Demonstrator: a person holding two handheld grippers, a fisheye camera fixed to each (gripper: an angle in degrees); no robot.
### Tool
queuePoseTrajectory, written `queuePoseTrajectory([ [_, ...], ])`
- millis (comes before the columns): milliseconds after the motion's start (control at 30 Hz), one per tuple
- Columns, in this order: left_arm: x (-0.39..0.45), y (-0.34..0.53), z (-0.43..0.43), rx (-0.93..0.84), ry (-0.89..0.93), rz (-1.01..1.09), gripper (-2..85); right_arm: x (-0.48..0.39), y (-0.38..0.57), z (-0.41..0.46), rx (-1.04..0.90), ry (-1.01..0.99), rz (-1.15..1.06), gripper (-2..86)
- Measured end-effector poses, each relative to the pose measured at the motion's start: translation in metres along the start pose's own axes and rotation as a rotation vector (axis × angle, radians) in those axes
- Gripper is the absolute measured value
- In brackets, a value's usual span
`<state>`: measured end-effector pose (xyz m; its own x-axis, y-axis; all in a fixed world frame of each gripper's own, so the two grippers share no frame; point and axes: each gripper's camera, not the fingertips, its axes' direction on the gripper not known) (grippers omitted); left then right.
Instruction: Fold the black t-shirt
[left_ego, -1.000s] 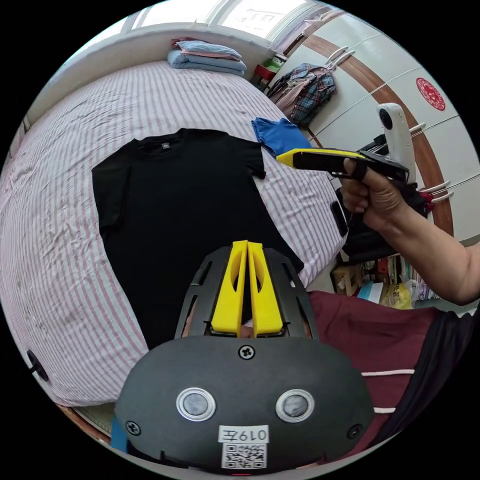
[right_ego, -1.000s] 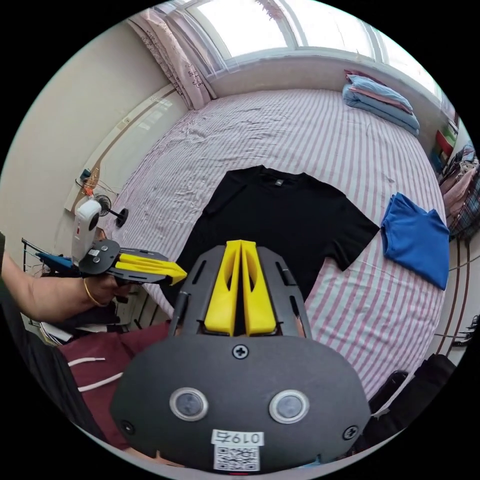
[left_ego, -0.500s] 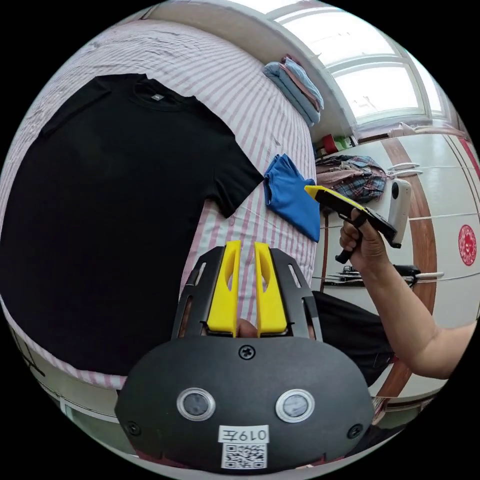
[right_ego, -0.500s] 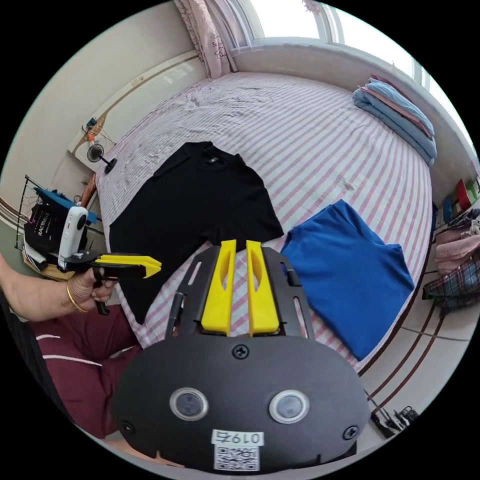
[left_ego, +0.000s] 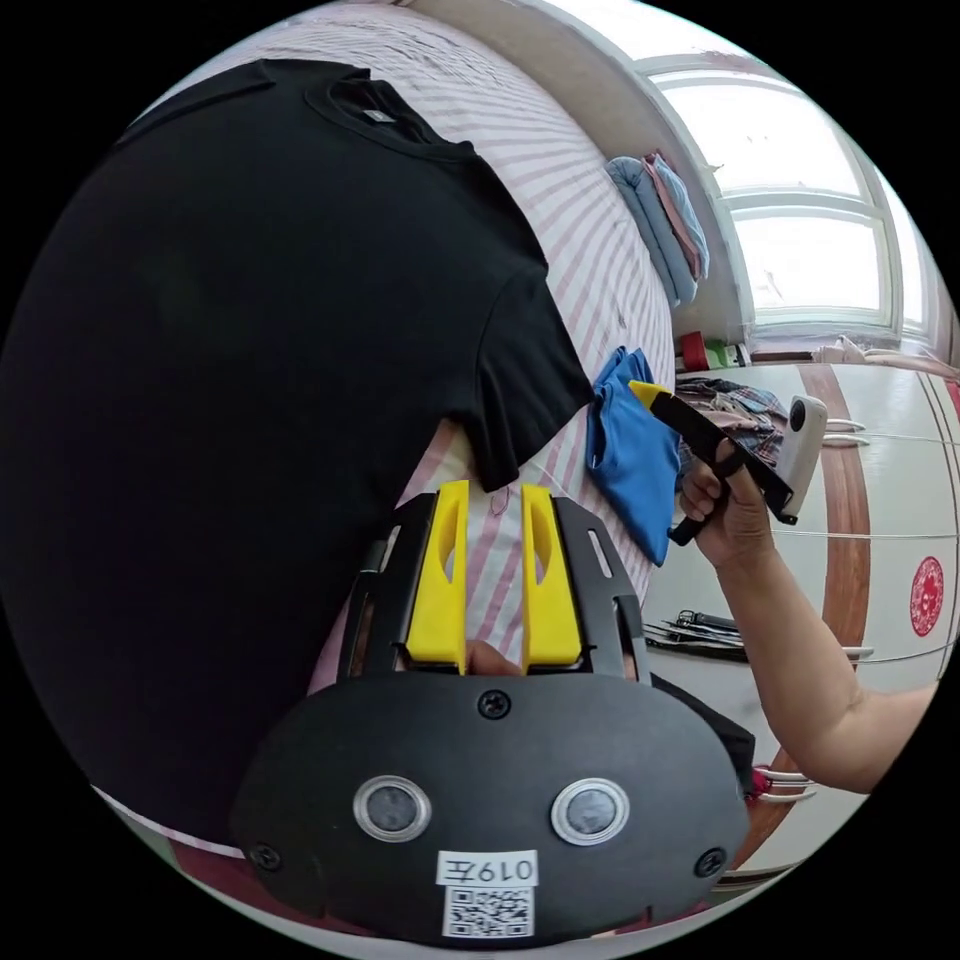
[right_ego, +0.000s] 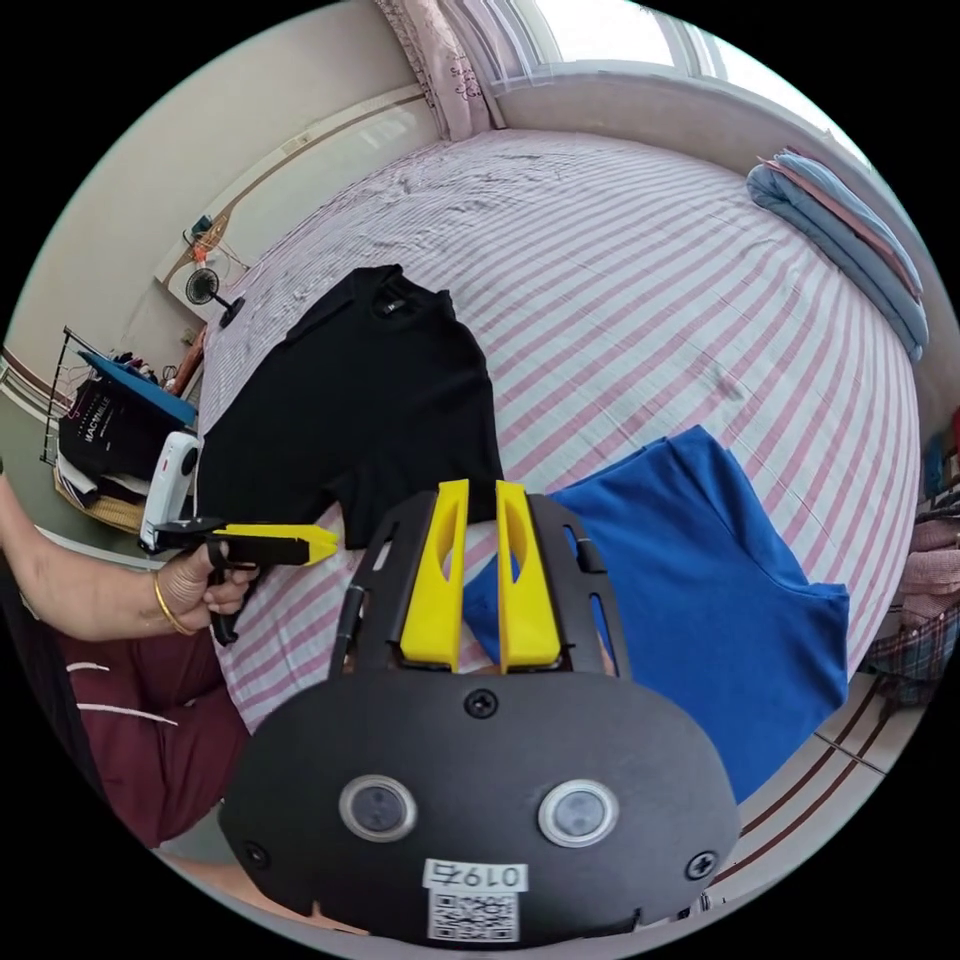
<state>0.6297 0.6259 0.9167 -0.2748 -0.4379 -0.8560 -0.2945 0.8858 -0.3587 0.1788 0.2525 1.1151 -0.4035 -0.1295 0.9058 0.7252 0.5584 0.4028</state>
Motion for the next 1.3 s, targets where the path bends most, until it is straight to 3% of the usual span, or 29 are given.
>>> queuePoseTrajectory([
  [700,-0.051,-0.062,0.071,0.042,0.181,-0.175,4.9,0.163,-0.117,0.039,-0.265,-0.202,-0.17,6.3],
  [1067,-0.074,-0.094,0.073,0.014,0.228,-0.191,1.3,0.222,-0.173,0.055,-0.316,-0.319,-0.12,-0.5],
  [1300,-0.089,-0.114,0.056,0.007,0.324,-0.202,1.0,0.256,-0.212,0.053,-0.312,-0.492,0.026,-0.8],
])
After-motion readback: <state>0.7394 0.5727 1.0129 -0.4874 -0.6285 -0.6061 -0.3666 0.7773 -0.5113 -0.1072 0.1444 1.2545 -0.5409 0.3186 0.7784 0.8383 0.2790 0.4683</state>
